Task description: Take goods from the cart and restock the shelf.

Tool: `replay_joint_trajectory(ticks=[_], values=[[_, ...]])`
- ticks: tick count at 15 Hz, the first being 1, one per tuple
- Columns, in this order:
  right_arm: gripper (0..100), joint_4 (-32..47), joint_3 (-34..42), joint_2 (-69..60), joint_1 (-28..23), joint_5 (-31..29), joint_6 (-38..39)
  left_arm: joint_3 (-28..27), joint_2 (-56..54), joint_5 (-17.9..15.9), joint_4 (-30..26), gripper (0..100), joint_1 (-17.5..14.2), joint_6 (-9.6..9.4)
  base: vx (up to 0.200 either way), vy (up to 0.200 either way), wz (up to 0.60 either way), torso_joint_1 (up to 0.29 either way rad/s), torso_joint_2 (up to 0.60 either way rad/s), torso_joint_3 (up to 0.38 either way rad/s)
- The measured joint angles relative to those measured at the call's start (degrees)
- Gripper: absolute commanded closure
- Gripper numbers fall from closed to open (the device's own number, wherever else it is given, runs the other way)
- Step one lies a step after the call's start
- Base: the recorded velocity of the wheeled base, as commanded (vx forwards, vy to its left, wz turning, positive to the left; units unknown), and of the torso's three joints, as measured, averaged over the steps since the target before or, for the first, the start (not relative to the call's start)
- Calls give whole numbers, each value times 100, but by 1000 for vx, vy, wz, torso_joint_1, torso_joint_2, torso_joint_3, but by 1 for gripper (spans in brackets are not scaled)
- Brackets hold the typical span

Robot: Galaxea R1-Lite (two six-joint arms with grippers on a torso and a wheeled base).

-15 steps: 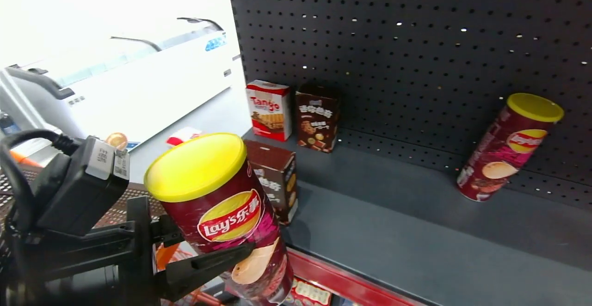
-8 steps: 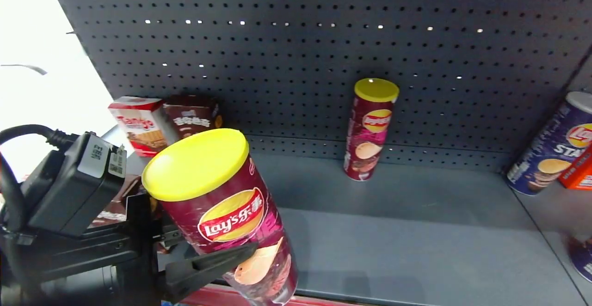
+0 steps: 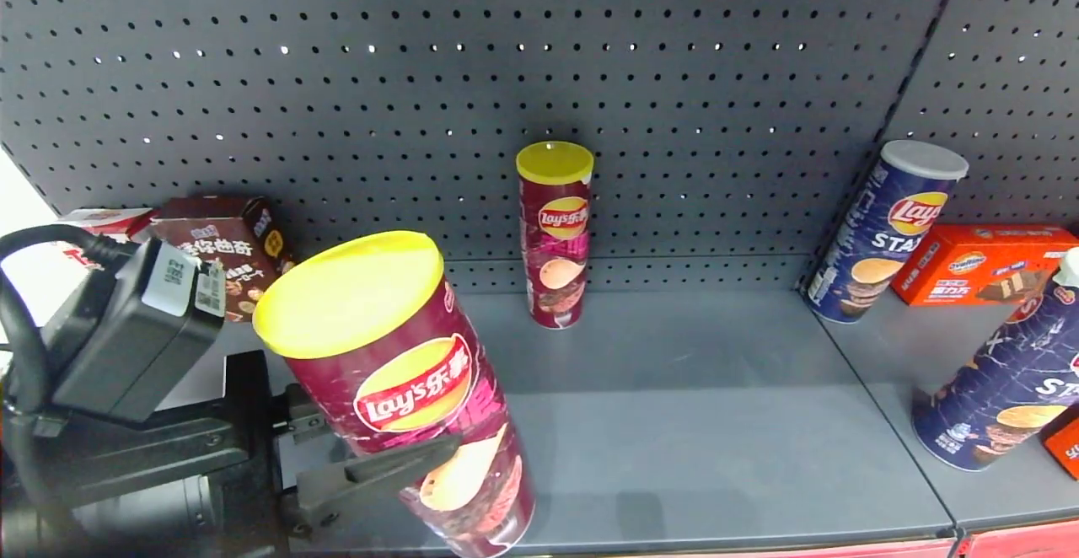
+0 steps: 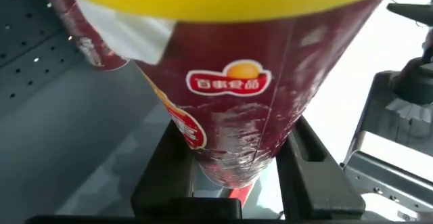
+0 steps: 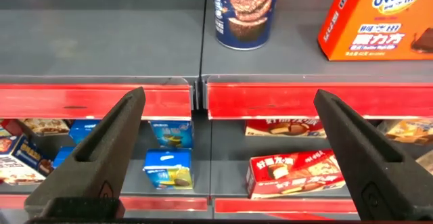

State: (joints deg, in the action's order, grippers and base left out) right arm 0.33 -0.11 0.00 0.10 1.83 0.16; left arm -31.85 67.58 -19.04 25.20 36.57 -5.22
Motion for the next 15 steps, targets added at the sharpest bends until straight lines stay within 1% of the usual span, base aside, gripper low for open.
replay_joint_trajectory(ticks=[2, 4, 6, 15], values=[[0, 0, -5, 0, -2, 9, -5, -6, -72, -28, -13, 100, -111, 27, 0, 0, 0, 0, 0, 0], [0, 2, -5, 0, 0, 6, -5, 57, -171, -129, -32, 100, -207, 60, 0, 0, 0, 0, 0, 0], [0, 0, -5, 0, -2, 5, -9, 101, -229, -193, -32, 100, -315, 65, 0, 0, 600, 2, 0, 5], [0, -1, -5, 0, -5, 0, 0, 135, -282, -197, -33, 100, -369, 73, 0, 0, 0, 0, 0, 0]])
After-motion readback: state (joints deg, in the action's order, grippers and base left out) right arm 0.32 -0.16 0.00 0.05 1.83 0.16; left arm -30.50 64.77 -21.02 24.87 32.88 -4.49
